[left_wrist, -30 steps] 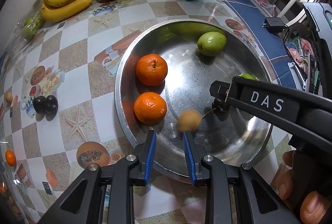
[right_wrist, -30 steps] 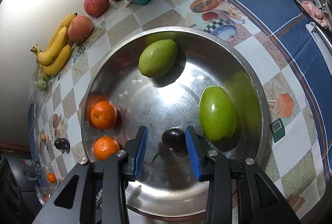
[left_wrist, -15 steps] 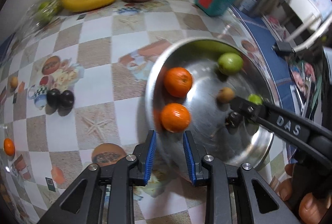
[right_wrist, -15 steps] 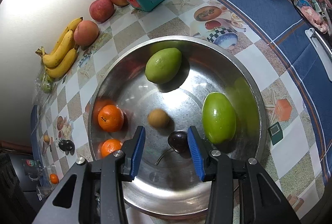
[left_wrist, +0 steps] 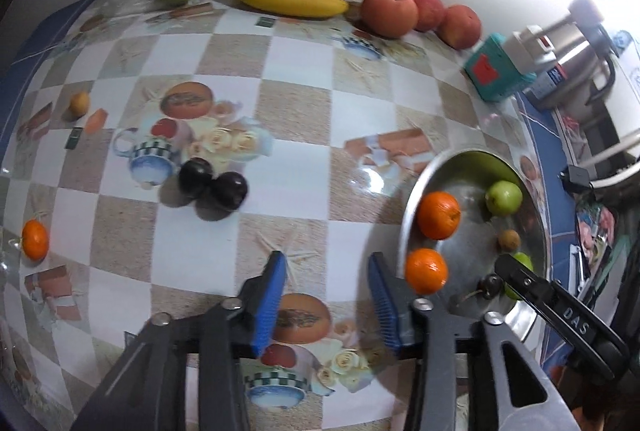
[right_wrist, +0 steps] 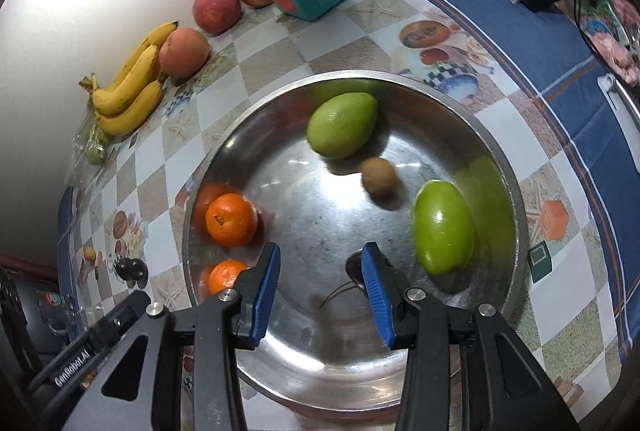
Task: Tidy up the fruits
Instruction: 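Withdraw both open tools from the basin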
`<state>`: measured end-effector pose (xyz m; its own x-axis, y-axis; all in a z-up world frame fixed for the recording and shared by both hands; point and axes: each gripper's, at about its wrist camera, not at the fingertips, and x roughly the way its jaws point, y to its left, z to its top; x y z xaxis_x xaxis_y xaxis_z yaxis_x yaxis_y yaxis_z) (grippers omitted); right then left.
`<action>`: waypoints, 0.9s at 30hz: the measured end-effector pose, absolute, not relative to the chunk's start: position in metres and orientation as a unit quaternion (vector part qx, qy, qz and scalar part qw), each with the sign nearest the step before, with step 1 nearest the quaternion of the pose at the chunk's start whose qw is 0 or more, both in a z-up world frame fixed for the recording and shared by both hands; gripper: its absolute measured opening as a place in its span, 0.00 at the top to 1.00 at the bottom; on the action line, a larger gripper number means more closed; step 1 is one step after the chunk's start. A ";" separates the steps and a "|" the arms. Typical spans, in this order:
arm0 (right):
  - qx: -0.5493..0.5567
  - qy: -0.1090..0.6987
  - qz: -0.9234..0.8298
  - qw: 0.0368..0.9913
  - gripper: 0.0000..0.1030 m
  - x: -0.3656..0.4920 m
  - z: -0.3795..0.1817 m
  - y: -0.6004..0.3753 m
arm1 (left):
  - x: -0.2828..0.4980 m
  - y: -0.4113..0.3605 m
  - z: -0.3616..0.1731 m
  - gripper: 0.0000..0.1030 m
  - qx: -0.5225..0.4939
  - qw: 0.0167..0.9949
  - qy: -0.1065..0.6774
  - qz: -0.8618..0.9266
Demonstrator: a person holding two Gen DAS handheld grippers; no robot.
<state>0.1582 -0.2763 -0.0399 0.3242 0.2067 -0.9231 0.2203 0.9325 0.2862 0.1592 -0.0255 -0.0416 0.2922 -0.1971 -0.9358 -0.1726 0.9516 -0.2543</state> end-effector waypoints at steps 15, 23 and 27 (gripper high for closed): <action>0.118 0.564 0.018 0.817 0.19 0.161 -0.033 -0.251 | 0.159 -0.009 -0.049 0.00 -0.163 0.789 0.590 0.051; 0.110 0.559 0.020 0.821 0.17 0.161 -0.033 -0.249 | 0.159 -0.005 -0.053 0.00 -0.169 0.782 0.597 0.058; 0.108 0.557 0.020 0.823 0.05 0.161 -0.033 -0.249 | 0.158 -0.004 -0.054 0.00 -0.173 0.782 0.596 0.059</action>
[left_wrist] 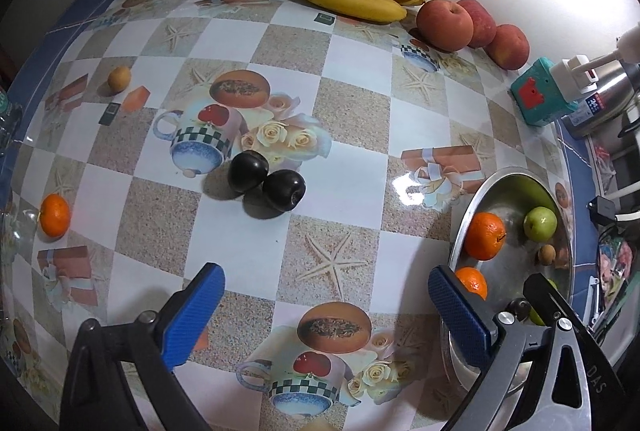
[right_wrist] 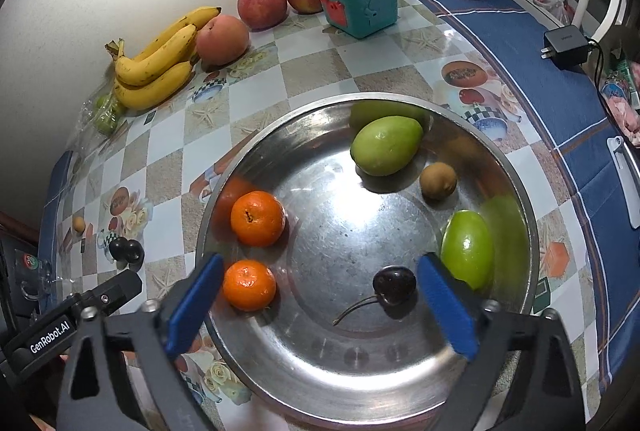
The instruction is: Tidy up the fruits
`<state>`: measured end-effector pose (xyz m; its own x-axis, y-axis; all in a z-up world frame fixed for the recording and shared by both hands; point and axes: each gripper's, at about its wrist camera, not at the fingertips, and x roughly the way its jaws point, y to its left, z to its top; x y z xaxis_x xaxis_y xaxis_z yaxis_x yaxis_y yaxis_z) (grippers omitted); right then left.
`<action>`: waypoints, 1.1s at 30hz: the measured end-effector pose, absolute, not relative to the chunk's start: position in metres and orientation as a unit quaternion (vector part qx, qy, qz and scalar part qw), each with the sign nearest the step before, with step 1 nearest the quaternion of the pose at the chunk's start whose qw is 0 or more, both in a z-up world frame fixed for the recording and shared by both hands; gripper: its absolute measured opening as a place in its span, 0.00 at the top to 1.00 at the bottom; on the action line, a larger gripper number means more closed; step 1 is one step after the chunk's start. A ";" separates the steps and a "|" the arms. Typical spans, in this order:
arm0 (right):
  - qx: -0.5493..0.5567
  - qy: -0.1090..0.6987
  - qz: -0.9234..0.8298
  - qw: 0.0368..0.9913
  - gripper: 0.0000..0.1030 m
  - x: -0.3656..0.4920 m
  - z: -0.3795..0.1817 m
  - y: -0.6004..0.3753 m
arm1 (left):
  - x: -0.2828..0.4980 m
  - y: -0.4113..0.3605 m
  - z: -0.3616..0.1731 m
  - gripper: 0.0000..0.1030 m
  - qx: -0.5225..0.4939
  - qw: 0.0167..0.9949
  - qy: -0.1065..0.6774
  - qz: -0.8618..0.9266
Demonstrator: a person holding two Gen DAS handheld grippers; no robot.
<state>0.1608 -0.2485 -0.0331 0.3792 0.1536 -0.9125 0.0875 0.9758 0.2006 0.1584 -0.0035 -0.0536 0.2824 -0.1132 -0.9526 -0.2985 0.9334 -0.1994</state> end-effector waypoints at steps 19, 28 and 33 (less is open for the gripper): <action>0.096 0.549 0.032 0.829 0.03 0.159 -0.030 -0.234 | 0.157 0.023 -0.039 0.00 -0.179 0.799 0.568 0.080; 0.060 0.558 0.066 0.825 0.03 0.154 -0.034 -0.192 | 0.149 0.069 -0.045 0.00 -0.209 0.790 0.564 0.121; 0.033 0.555 0.099 0.825 0.03 0.148 -0.033 -0.159 | 0.144 0.092 -0.046 0.00 -0.213 0.787 0.561 0.146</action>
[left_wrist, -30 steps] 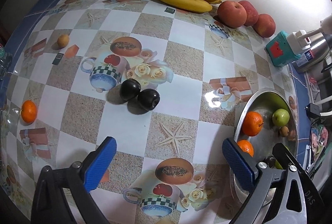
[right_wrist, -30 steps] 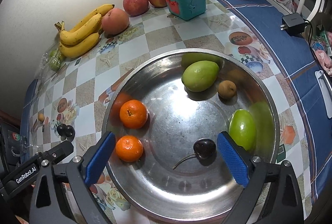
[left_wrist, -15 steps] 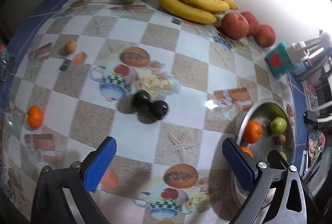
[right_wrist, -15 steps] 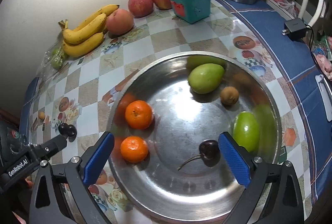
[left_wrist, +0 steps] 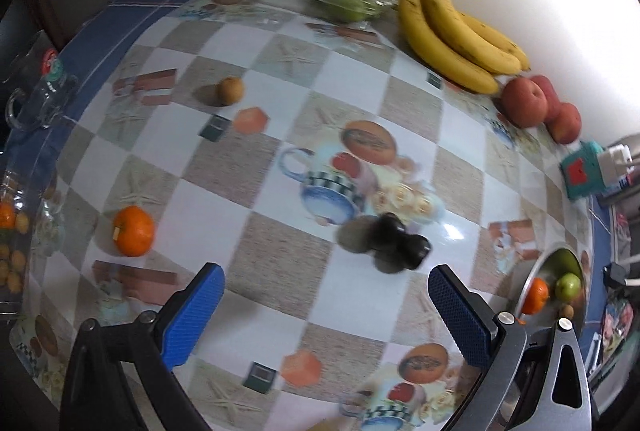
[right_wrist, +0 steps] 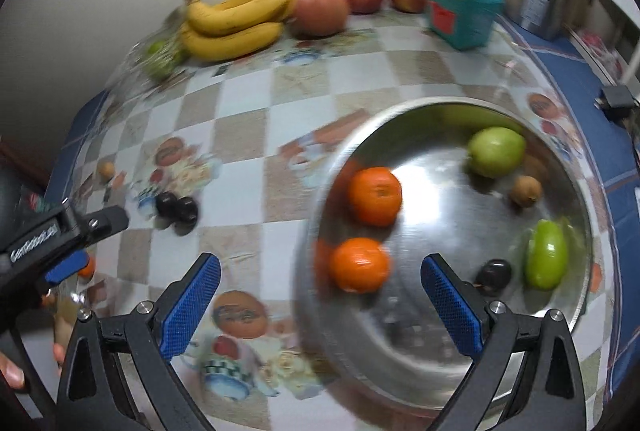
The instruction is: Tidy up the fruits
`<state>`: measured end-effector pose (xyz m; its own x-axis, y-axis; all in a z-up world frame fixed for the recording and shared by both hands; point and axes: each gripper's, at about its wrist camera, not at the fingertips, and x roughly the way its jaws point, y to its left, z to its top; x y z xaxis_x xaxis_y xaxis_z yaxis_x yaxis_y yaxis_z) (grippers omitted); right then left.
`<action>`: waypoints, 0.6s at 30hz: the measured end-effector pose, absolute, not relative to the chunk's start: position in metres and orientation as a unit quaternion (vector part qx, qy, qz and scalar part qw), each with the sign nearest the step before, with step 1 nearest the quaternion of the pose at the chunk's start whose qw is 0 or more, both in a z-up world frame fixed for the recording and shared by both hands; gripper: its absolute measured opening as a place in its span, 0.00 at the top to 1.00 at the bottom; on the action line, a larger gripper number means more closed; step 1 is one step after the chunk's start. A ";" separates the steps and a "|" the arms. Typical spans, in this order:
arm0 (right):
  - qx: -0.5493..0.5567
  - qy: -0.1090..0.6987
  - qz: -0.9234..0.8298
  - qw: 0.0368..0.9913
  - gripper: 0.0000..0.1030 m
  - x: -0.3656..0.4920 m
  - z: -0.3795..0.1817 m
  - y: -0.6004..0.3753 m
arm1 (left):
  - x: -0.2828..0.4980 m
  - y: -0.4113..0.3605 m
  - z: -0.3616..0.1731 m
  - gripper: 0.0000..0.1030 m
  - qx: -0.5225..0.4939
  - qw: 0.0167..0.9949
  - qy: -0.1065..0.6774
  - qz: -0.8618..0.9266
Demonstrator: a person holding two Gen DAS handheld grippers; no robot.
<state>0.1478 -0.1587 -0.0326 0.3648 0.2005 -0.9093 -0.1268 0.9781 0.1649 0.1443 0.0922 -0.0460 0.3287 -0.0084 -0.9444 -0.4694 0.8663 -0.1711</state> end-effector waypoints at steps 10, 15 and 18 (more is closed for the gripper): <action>0.002 0.560 0.154 0.814 0.03 0.141 -0.040 -0.108 | 0.141 0.122 -0.044 0.00 -0.199 0.789 0.556 0.171; 0.019 0.560 0.163 0.812 0.03 0.147 -0.043 -0.099 | 0.143 0.129 -0.045 0.00 -0.202 0.788 0.557 0.167; 0.034 0.563 0.165 0.809 0.03 0.152 -0.045 -0.097 | 0.145 0.131 -0.045 0.00 -0.204 0.790 0.555 0.165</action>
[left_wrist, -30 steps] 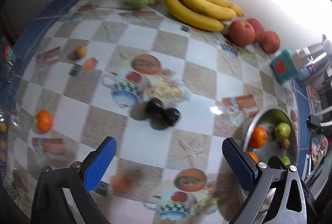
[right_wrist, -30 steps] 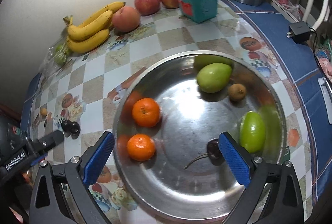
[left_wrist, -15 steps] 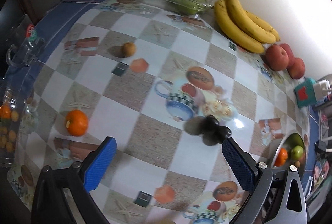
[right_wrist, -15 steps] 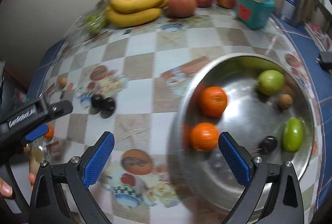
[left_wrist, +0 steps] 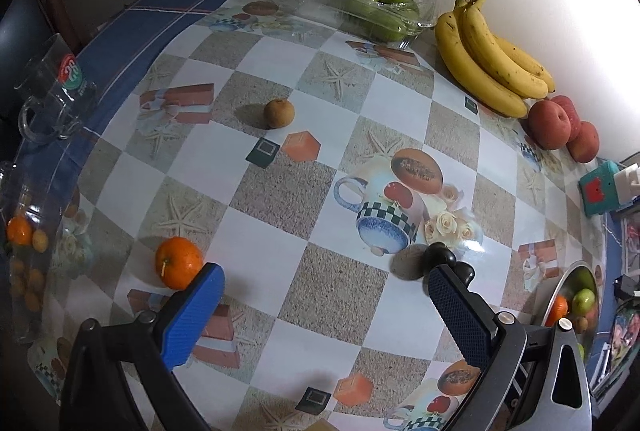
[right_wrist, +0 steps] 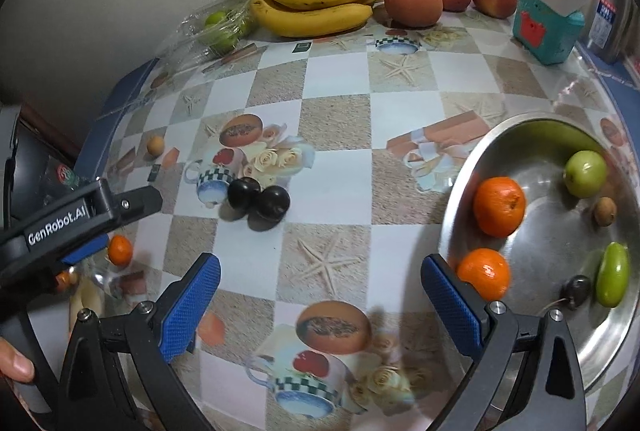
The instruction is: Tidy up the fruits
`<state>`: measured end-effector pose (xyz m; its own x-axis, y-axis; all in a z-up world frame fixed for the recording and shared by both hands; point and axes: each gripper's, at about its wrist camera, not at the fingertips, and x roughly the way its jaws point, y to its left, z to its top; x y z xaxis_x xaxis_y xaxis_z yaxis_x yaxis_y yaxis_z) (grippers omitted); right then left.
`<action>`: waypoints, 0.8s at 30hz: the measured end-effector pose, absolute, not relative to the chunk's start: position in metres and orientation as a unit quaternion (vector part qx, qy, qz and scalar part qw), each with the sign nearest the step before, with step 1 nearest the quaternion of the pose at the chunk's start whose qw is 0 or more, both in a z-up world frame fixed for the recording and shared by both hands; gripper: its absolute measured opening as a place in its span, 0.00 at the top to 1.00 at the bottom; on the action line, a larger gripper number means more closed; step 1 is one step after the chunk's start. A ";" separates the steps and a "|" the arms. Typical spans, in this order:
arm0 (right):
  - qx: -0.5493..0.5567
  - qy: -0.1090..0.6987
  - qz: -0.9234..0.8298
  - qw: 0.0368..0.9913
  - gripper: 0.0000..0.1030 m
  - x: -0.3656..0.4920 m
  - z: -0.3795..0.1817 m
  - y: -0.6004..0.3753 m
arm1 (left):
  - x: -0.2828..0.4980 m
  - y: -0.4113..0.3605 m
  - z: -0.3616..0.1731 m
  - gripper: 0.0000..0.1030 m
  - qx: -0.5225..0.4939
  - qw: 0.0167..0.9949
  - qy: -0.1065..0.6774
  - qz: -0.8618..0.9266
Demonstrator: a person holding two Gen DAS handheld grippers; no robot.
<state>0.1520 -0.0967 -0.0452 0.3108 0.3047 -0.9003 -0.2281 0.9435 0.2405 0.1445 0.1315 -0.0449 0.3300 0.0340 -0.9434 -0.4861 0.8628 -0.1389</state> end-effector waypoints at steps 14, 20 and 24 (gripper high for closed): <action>0.027 0.544 0.173 0.821 0.03 0.180 -0.040 -0.073 | 0.159 0.134 -0.058 0.00 -0.232 0.786 0.557 0.134; 0.004 0.558 0.152 0.816 0.03 0.186 -0.058 -0.068 | 0.163 0.139 -0.070 0.00 -0.235 0.776 0.567 0.149; 0.003 0.559 0.145 0.816 0.03 0.192 -0.062 -0.065 | 0.164 0.140 -0.077 0.00 -0.242 0.771 0.570 0.147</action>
